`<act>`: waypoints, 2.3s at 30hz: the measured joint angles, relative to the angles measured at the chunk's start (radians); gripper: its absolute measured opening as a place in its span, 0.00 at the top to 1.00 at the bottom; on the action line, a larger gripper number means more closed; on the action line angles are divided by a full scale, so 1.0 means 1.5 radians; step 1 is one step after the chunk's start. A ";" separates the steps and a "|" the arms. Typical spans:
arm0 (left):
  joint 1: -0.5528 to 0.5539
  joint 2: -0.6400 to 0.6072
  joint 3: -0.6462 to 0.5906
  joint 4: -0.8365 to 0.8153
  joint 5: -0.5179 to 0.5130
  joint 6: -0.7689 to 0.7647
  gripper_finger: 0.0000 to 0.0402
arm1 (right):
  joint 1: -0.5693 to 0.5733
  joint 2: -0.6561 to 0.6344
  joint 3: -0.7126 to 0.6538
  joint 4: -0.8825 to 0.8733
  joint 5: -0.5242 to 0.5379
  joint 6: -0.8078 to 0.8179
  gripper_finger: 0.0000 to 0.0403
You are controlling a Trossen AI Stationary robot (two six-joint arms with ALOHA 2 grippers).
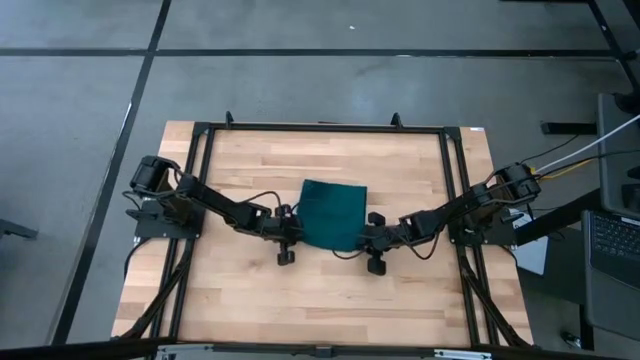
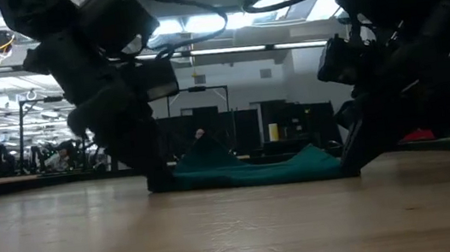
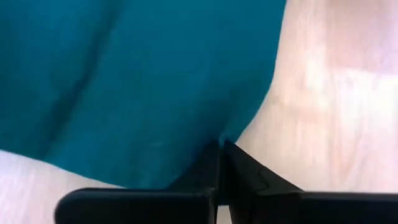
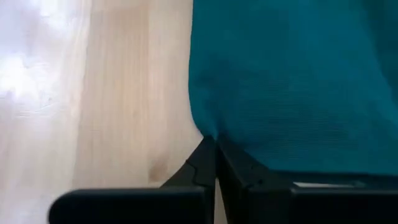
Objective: Fold microfiber towels
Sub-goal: Fold the towel
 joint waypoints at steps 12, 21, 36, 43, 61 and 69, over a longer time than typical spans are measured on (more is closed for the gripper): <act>-0.112 -0.116 0.002 0.002 -0.091 -0.217 0.99 | 0.103 -0.146 0.052 -0.155 0.027 0.091 0.99; -0.040 -0.138 0.006 0.009 -0.163 -0.229 0.99 | 0.078 -0.229 0.091 -0.311 0.155 0.063 1.00; 0.057 -0.047 0.006 0.178 -0.173 -0.199 0.99 | -0.030 -0.221 0.037 -0.279 0.173 0.004 1.00; 0.095 -0.048 0.007 0.219 -0.232 -0.199 0.97 | -0.038 -0.221 0.037 -0.287 0.191 0.000 1.00; 0.201 -0.042 0.007 0.440 -0.179 -0.118 0.89 | -0.042 -0.222 -0.001 -0.296 0.305 0.126 0.99; 0.185 -0.042 0.007 0.348 -0.090 -0.144 0.98 | -0.062 -0.259 -0.001 -0.243 0.326 0.134 0.97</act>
